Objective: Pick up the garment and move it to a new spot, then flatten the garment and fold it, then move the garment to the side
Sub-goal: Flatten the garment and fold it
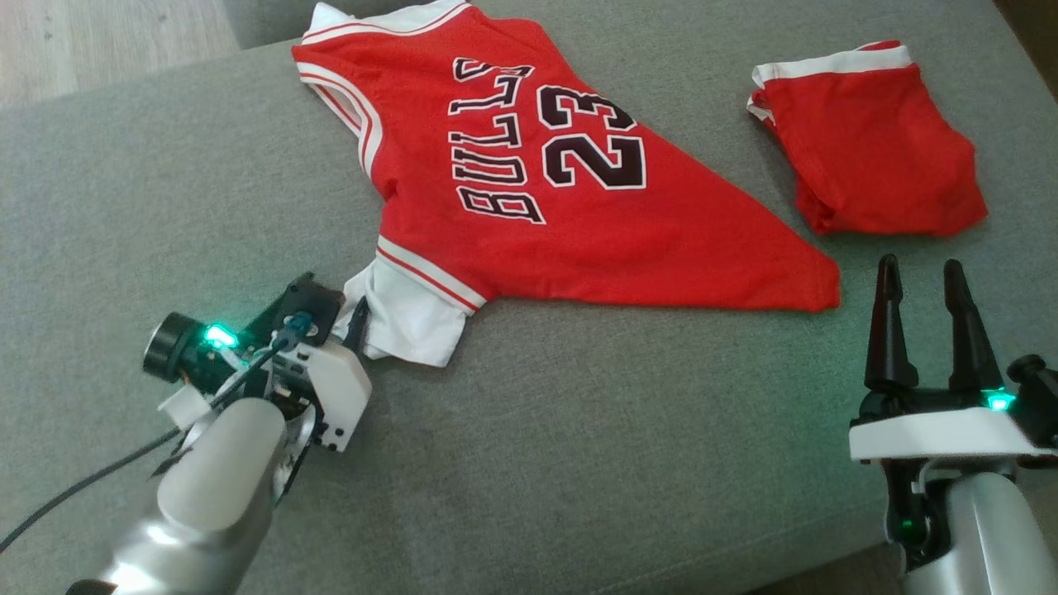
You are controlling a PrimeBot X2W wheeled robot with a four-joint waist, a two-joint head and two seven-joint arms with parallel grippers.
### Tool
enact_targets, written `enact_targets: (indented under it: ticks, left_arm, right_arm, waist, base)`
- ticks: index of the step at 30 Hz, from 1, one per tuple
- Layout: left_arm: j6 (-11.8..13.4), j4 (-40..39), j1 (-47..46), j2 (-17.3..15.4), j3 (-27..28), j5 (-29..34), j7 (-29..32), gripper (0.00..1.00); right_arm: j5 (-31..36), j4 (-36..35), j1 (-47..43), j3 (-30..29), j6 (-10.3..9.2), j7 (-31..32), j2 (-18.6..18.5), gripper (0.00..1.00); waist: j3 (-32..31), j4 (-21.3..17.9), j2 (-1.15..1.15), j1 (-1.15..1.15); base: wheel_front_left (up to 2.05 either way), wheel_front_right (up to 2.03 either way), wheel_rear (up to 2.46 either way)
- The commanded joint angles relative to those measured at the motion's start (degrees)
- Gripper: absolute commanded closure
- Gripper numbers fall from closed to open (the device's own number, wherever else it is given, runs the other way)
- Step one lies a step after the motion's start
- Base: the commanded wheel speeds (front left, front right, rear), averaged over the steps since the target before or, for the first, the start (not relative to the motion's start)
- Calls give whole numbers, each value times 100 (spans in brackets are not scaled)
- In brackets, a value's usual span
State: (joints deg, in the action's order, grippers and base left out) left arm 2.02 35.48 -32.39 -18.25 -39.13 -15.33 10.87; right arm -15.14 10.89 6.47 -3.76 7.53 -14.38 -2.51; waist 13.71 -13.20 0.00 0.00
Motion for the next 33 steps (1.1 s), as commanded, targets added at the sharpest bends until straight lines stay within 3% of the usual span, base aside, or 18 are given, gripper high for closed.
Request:
enact_targets:
  ticks: [1,3,5,7,12,19,30,33]
  left_arm:
    - [-126,11,-81,-92,14,-24,151,48]
    - [-270,-3,-39,-65,-84,-56,245,100]
    - [-378,-51,21,-39,-151,-102,302,100]
    - [-333,-119,60,-22,-123,-144,231,100]
    - [41,-206,31,-77,133,-183,-128,100]
    - [889,-355,-64,-166,774,-262,-1130,100]
    - [1710,-799,173,-279,1581,-548,-2253,100]
    - [1798,-886,422,-307,1615,-589,-2288,100]
  right_arm:
    - [-33,-173,175,107,-4,-62,-37,0]
    - [-32,-153,186,90,-4,-62,-37,0]
    - [-27,-124,192,68,-4,-62,-37,0]
    - [-13,-92,190,43,-4,-62,-37,0]
    - [9,-74,198,43,-4,-62,-37,0]
    - [62,-41,157,108,-4,-62,-37,0]
    - [125,-15,53,181,-4,-62,-37,0]
    - [139,18,26,209,-4,-62,-37,0]
  waist:
    - [-17,-13,0,0]
    - [-49,-21,0,0]
    - [-93,-15,0,0]
    - [-149,7,0,0]
    - [-247,78,0,0]
    - [-399,281,0,0]
    - [-577,686,0,0]
    - [-622,789,0,0]
  base:
    - [0,0,0]
    - [0,0,0]
    - [0,0,0]
    - [0,0,0]
    - [0,0,0]
    - [0,0,0]
    - [0,0,0]
    - [0,0,0]
